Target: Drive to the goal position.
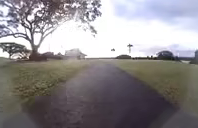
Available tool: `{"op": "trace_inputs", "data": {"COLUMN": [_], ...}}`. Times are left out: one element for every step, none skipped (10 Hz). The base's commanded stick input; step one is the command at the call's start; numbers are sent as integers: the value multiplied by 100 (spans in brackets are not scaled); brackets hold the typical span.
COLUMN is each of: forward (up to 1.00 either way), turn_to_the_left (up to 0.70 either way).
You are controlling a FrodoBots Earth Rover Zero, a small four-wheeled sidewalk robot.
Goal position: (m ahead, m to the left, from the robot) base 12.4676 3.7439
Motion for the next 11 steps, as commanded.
{"op": "trace_inputs", "data": {"forward": [60,60,60,60,60,60,60,60,60,60,60], "turn_to_the_left": [0,0,0,0,0,0,0,0,0,0,0]}}
